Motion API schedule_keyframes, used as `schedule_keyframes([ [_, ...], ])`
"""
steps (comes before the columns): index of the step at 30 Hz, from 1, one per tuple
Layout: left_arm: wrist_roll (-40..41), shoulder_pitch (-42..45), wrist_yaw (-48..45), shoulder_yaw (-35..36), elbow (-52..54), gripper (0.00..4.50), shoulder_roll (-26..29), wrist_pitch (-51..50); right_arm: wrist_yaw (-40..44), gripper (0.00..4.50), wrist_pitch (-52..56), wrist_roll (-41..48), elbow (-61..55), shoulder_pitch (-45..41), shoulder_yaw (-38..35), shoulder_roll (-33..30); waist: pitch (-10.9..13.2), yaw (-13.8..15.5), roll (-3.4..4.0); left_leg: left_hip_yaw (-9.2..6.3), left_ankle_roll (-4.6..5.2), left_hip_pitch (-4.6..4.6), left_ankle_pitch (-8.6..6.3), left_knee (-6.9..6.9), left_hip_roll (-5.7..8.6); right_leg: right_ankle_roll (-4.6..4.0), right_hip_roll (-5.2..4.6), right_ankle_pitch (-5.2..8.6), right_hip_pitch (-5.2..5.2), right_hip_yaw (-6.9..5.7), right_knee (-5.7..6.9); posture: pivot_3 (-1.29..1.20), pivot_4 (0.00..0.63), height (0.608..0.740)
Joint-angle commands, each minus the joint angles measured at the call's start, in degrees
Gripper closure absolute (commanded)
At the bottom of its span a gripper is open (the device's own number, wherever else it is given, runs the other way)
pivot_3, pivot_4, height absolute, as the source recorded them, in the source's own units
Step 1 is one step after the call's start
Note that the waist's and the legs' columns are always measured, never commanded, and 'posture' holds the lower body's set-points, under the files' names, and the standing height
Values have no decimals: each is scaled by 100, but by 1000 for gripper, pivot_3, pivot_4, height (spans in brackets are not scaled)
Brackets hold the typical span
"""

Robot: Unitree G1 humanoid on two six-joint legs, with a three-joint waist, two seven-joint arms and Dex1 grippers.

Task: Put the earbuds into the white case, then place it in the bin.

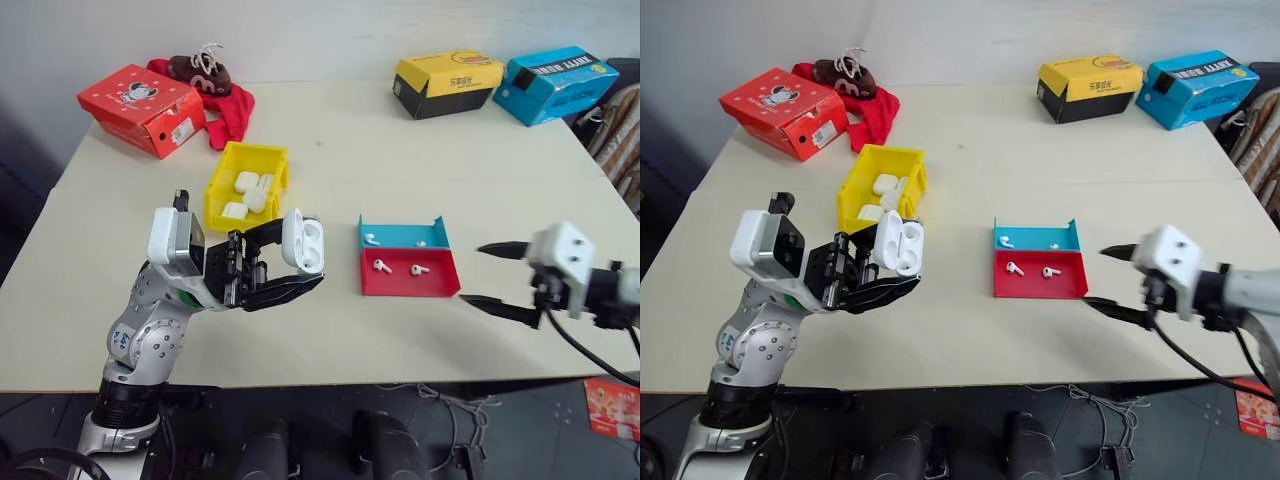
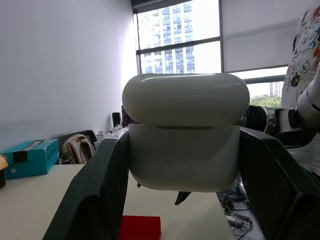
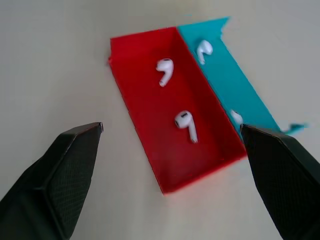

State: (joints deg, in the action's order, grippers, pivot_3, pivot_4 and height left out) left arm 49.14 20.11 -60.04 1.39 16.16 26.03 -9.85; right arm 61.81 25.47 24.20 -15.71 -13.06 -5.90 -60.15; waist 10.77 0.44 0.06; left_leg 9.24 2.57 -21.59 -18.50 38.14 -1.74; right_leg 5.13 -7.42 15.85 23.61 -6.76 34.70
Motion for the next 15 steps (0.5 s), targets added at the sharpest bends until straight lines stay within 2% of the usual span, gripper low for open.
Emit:
schedule_keyframes([
  [1,-156,-28,-58,82,76,1700,-41,81,57,181,234,-285,111,-495,526,47,0,38,0,0,3,-6,-1,0,4,0,-3,0,3,-1,-2,0,150,740],
  [3,-285,-116,-139,98,138,1700,10,152,137,646,117,-586,382,-875,917,111,0,21,0,1,10,-17,-6,10,4,1,-3,0,6,-6,-9,0,150,740],
  [7,-373,-282,-186,232,189,1700,106,152,287,2041,-179,-1038,906,-1451,1440,349,0,-13,0,-7,20,-49,-11,24,7,5,-1,-3,16,-27,-17,0,150,740],
  [15,-401,-613,-26,270,484,1700,69,96,408,2041,-143,-1664,1552,-2166,2000,736,0,-56,1,-35,20,-73,-12,75,1,7,-1,-4,11,-73,-6,0,150,740],
])
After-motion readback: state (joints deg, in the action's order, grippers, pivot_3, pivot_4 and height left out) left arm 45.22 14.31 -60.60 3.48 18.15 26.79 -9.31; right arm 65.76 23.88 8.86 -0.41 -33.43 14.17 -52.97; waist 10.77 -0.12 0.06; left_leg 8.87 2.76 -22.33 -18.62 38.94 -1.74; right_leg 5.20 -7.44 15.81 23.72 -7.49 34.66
